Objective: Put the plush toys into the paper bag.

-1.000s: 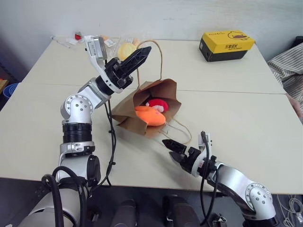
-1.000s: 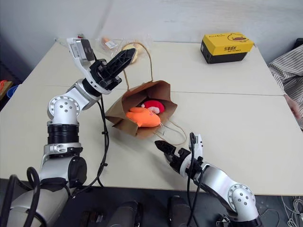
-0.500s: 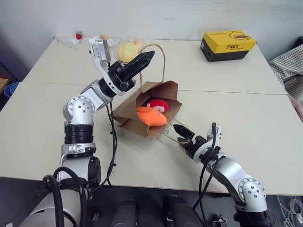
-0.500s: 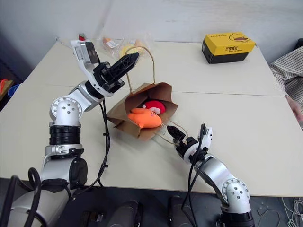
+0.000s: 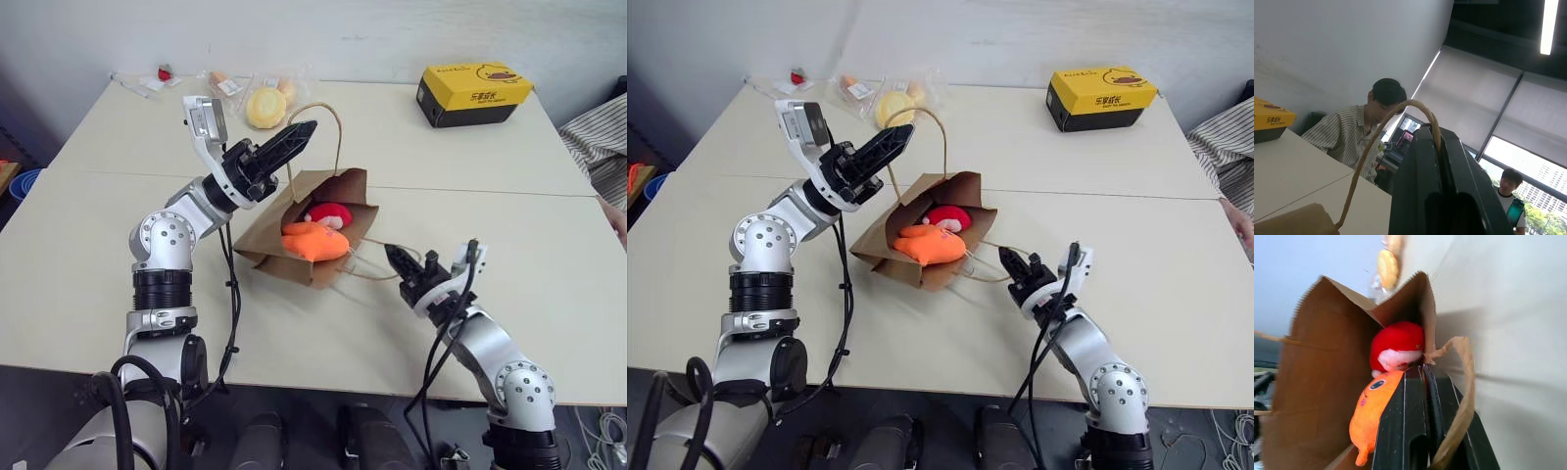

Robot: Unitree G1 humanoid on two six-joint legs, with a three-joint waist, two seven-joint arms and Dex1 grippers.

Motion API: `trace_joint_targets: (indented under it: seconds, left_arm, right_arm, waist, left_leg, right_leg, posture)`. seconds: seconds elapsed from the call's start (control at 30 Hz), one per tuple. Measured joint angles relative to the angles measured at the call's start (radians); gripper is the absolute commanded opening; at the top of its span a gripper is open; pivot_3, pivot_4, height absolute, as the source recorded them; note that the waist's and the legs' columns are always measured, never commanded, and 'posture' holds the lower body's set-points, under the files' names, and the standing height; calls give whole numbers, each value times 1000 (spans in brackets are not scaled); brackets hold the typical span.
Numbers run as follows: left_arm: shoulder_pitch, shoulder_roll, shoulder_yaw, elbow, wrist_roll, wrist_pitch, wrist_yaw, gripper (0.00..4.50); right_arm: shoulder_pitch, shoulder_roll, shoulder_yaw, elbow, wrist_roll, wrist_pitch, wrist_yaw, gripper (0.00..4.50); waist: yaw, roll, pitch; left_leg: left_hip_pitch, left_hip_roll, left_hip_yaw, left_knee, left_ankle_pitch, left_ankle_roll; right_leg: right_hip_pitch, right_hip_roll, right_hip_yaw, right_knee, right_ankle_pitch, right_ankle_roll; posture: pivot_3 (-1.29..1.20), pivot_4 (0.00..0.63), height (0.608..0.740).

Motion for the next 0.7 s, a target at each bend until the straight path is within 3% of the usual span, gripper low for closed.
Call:
trace_joint_targets:
  seconds: [0.17, 0.33, 0.47, 0.7]
  left_arm:
    - [1, 2, -1, -48, -9, 7, -5, 0]
    - [3, 17, 7, -56, -7, 2, 13, 0]
    - [27, 25, -10, -87, 37, -44, 20, 0]
    - [166, 38, -113, -121, 188, -168, 0, 0]
  right_arm:
    - [-145, -177, -113, -56, 65, 34, 100, 35]
    - [-314, -272, -120, -34, 140, 93, 129, 35]
    - [-399, -257, -52, 3, 108, 127, 165, 35]
    - [-421, -223, 82, 56, -156, 157, 264, 35]
  waist:
    - [-1, 0, 0]
    - [-4, 1, 1]
    - [-1, 1, 1]
    - [4, 1, 1]
  left_leg:
    - [0, 0, 0, -1, 0, 0]
    - [1, 0, 1, -1, 0, 0]
    - [1, 0, 1, -1, 0, 0]
    - [-2, 0, 0, -1, 0, 0]
  right_leg:
    - [0, 0, 0, 0, 0, 1]
    - [-1, 0, 0, 0, 0, 1]
    - [0, 0, 0, -1, 0, 1]
    - [-2, -1, 0, -1, 0, 1]
  posture:
    - [0, 150, 740]
    - [0, 150, 740]
    - [0, 150, 740]
    - [0, 150, 740]
